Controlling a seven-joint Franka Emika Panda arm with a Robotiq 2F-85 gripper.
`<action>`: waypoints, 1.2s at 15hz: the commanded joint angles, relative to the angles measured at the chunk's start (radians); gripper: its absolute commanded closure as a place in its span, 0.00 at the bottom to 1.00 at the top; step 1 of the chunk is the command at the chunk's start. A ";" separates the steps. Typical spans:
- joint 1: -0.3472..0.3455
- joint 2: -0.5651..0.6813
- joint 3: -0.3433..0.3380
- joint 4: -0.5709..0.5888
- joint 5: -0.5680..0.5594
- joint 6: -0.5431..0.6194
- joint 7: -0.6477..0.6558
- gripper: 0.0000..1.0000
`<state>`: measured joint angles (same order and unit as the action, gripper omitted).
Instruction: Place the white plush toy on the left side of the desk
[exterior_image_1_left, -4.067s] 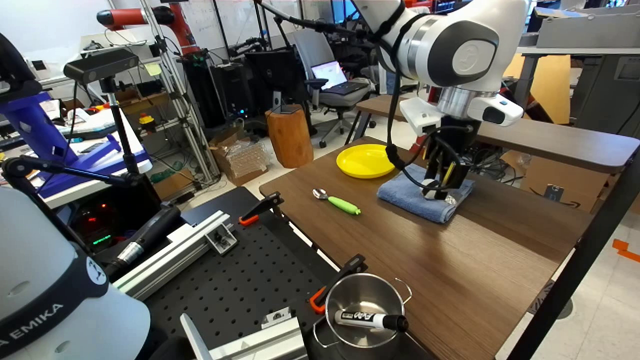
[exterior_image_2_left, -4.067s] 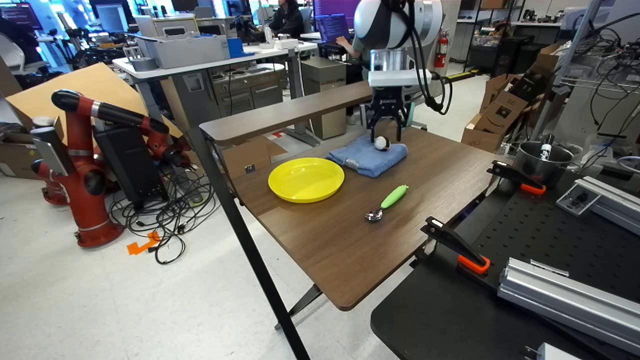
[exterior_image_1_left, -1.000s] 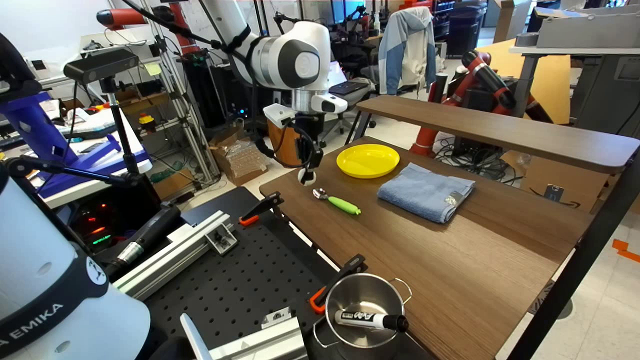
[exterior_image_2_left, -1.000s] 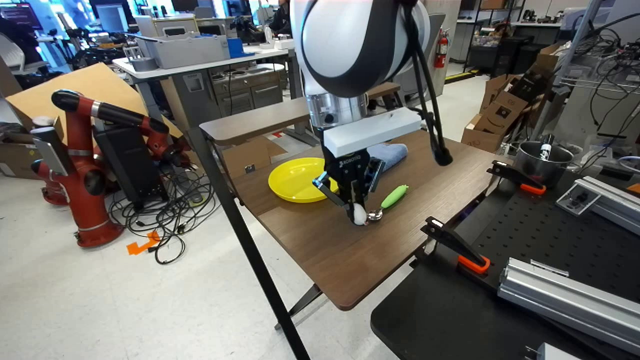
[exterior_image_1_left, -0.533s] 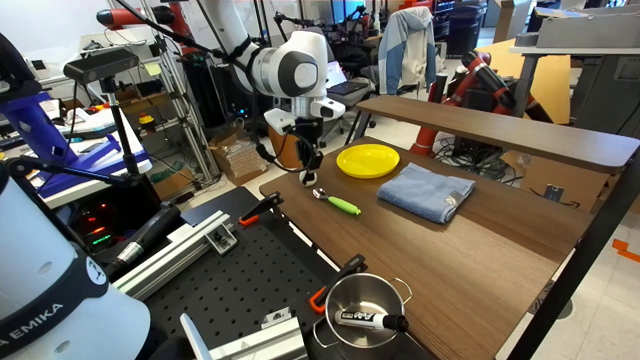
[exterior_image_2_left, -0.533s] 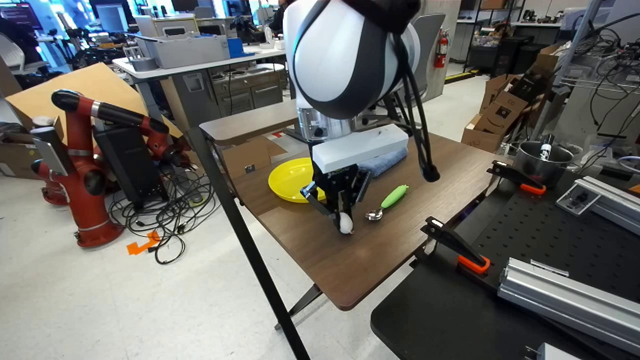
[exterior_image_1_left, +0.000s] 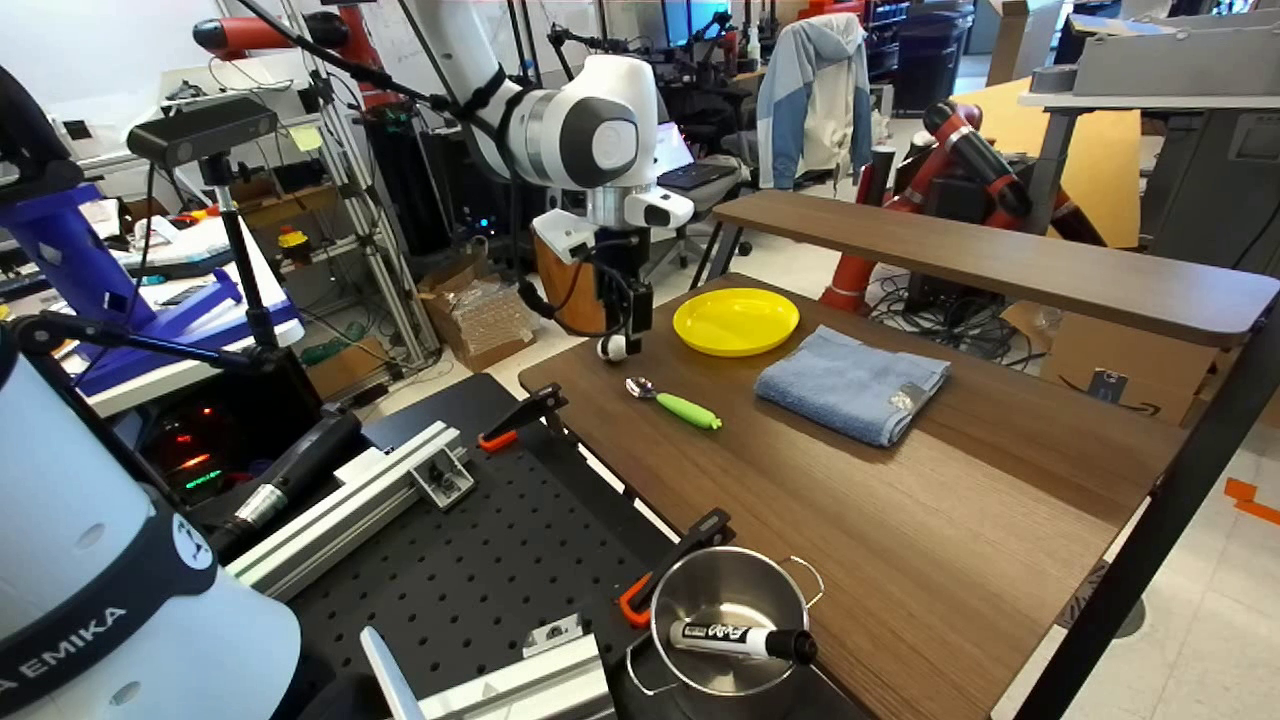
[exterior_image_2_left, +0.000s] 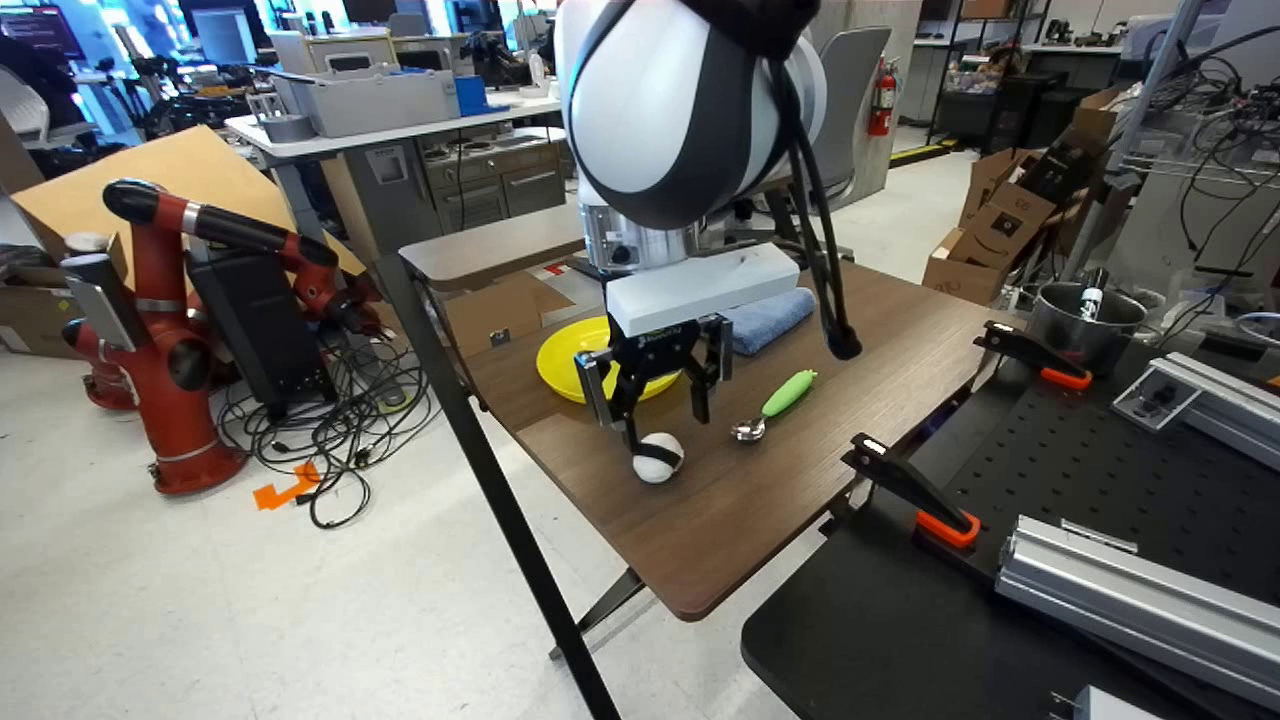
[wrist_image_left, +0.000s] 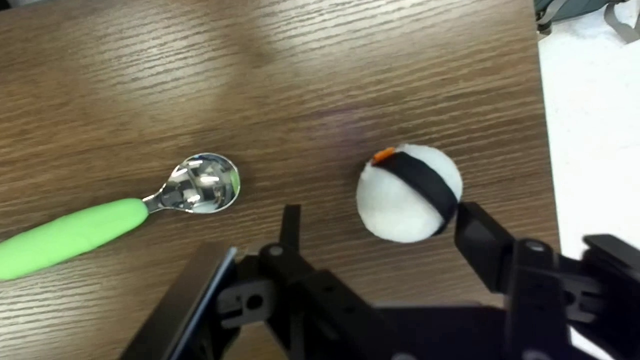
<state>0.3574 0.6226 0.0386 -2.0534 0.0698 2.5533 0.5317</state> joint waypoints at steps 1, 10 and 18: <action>-0.012 -0.029 0.023 -0.022 0.029 0.021 -0.013 0.00; -0.064 -0.259 0.120 -0.178 0.136 0.004 -0.108 0.00; -0.040 -0.230 0.101 -0.148 0.113 -0.004 -0.075 0.00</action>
<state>0.3239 0.3932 0.1331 -2.2014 0.1872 2.5508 0.4542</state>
